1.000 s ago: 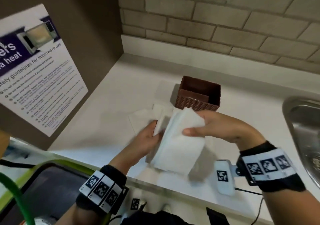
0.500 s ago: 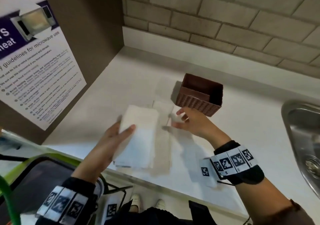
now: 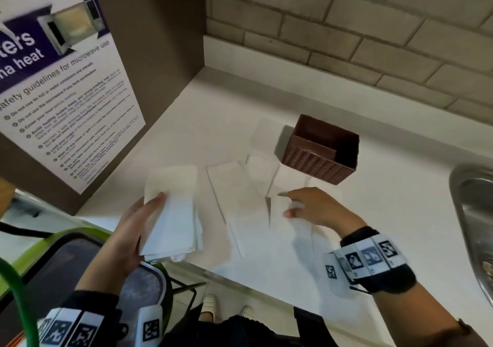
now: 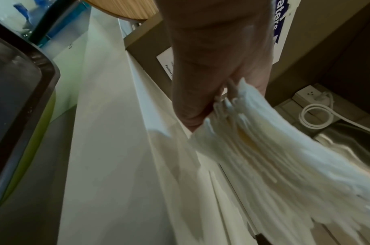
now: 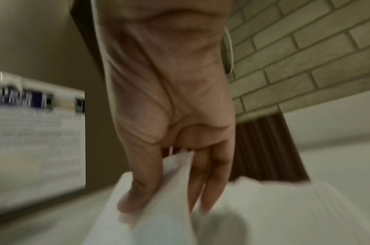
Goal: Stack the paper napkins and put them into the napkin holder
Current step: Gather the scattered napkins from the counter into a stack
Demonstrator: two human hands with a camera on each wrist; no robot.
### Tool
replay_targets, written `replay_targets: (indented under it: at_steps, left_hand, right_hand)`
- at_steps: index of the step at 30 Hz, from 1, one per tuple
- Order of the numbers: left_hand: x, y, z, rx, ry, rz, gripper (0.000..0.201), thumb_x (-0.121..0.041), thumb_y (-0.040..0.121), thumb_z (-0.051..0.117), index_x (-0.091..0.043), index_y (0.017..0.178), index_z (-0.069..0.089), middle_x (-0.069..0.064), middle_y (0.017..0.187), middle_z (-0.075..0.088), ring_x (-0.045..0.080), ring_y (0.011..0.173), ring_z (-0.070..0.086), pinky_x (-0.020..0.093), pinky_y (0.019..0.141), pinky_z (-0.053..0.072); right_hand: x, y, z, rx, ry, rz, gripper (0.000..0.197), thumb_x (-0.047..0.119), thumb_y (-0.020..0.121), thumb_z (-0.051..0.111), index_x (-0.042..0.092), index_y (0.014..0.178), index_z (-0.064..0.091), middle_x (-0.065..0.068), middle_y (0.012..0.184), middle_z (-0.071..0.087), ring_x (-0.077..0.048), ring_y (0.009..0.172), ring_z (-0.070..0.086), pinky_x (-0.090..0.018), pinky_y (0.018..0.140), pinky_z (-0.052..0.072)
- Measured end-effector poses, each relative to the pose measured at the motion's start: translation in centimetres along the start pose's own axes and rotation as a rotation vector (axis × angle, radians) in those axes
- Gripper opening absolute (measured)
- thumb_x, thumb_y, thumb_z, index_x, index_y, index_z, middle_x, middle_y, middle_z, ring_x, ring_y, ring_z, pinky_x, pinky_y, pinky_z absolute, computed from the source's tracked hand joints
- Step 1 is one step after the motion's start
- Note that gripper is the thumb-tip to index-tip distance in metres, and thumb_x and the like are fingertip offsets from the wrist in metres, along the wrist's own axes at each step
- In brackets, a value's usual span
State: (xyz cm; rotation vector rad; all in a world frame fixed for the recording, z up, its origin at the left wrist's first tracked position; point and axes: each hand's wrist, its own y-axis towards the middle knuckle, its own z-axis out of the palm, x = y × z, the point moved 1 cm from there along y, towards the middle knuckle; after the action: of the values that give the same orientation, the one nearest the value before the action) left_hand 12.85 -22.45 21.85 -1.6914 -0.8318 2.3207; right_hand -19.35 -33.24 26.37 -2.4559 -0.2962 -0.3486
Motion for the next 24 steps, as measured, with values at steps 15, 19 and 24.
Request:
replay_targets:
  at_steps: [15, 19, 24]
  left_hand:
    - [0.0, -1.3, -1.8, -0.064, 0.049, 0.023, 0.051, -0.042, 0.083, 0.062, -0.013, 0.125, 0.059, 0.012, 0.116, 0.072, 0.03, 0.108, 0.068, 0.047, 0.094, 0.053]
    - [-0.4, -1.8, -1.9, -0.065, 0.051, 0.041, 0.032, -0.026, 0.096, 0.053, -0.011, 0.124, 0.059, 0.01, 0.114, 0.073, 0.024, 0.105, 0.069, 0.025, 0.075, 0.055]
    - [-0.7, -0.8, -1.9, -0.072, 0.07, 0.047, 0.032, -0.029, 0.096, 0.054, -0.013, 0.123, 0.06, 0.01, 0.112, 0.074, 0.025, 0.102, 0.071, 0.032, 0.079, 0.055]
  right_hand:
    - [12.9, 10.9, -3.5, 0.147, -0.185, -0.238, 0.016, 0.024, 0.093, 0.059, 0.026, 0.109, 0.062, -0.009, 0.132, 0.058, -0.023, 0.111, 0.054, -0.022, 0.077, 0.039]
    - [11.3, 12.4, -2.0, 0.087, -0.161, -0.251, 0.06, 0.031, 0.074, 0.079, 0.019, 0.123, 0.048, -0.008, 0.131, 0.052, -0.028, 0.123, 0.048, -0.036, 0.095, 0.039]
    - [11.5, 13.5, -1.2, 0.013, -0.408, -0.232, 0.077, 0.049, 0.062, 0.081, 0.025, 0.128, 0.047, -0.008, 0.129, 0.037, -0.029, 0.123, 0.033, -0.043, 0.101, 0.034]
